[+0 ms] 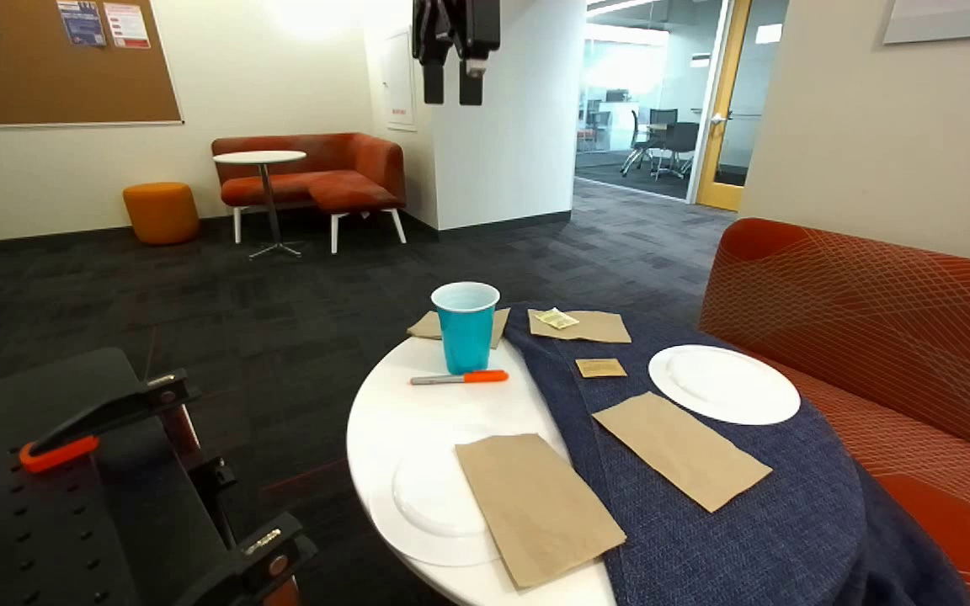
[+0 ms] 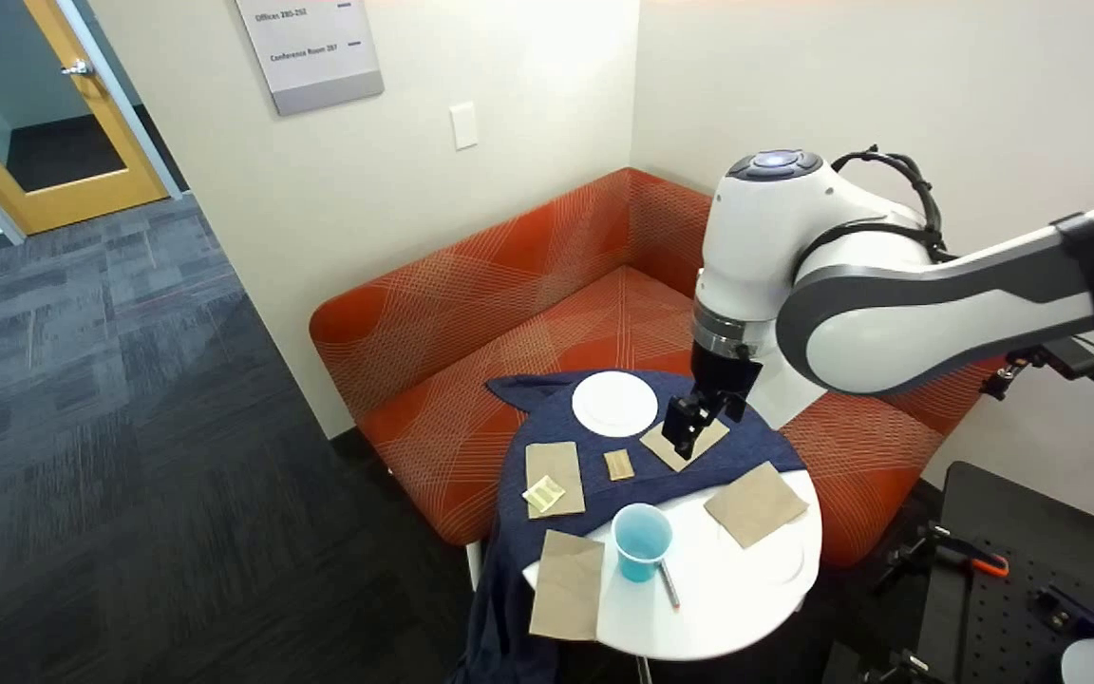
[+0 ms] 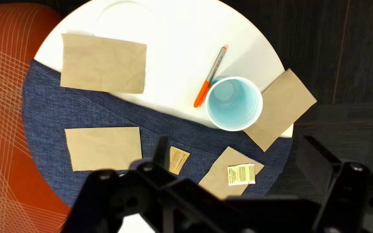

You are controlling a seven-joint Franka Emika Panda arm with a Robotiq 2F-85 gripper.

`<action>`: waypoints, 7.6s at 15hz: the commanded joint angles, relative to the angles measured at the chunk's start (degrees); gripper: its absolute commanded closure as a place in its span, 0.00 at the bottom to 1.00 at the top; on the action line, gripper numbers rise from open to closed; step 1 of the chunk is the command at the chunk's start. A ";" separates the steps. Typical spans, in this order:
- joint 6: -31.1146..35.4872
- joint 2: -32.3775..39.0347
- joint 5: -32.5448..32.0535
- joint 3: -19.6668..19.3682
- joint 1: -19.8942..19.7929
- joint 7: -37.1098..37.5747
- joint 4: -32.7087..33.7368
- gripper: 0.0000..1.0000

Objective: Move the cup to the right on the table

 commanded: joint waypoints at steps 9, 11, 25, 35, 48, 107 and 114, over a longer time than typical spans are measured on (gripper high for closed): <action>14.35 12.85 -0.81 -4.19 3.32 1.35 -1.34 0.00; 14.36 14.86 -0.60 -4.94 3.69 1.21 -0.68 0.00; 13.64 19.71 0.77 -6.19 4.94 -0.93 0.29 0.00; 14.92 27.16 0.37 -7.36 4.88 -1.88 7.08 0.00; 15.97 34.58 -0.52 -7.89 6.60 -3.20 10.88 0.00; -1.26 27.39 9.85 -15.37 -10.63 -8.44 21.09 0.99; 6.61 30.06 11.64 -17.03 -10.63 -2.46 18.69 0.99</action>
